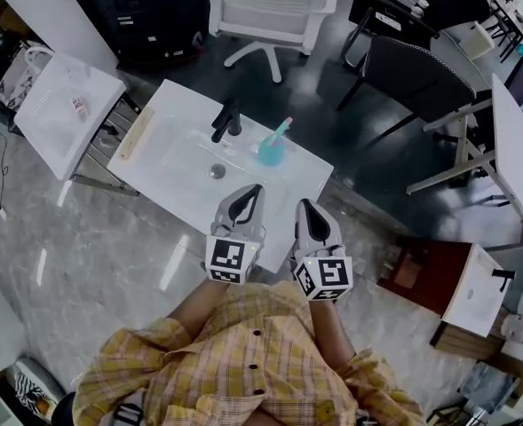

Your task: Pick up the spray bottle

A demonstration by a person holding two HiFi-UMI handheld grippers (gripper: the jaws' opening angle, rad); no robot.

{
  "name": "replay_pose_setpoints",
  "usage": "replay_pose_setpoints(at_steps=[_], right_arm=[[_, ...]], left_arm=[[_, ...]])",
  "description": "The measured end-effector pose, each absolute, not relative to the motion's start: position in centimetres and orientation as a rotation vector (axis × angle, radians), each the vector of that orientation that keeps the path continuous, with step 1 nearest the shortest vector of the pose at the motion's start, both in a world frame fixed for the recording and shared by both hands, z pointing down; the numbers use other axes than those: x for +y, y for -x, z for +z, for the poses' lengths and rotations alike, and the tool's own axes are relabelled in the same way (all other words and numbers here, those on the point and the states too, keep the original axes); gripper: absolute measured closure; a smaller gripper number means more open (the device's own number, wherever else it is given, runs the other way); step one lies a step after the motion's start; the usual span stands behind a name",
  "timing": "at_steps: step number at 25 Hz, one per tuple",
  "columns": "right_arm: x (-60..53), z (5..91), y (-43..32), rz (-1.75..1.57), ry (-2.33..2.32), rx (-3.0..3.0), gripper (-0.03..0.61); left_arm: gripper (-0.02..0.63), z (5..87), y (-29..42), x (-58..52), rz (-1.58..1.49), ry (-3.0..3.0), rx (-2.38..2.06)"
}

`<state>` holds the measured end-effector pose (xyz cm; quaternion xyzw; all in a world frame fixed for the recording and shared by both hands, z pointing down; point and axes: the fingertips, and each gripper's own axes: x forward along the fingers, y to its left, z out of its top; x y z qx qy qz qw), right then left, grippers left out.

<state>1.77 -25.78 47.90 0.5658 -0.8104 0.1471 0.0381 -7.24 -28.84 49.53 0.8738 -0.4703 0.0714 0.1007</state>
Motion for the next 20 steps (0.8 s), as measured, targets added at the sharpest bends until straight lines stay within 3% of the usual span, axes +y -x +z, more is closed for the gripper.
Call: replay_pose_setpoints(at_steps=[6, 20], right_arm=[[-27.7, 50.1, -3.0, 0.521, -1.712, -2.465, 0.580], [-29.7, 53.7, -4.5, 0.607, -1.657, -2.440, 0.580]], left_arm=[[0.594, 51.6, 5.8, -32.2, 0.285, -2.587, -1.355], [0.434, 56.4, 3.5, -38.0, 0.394, -2.487, -1.376]])
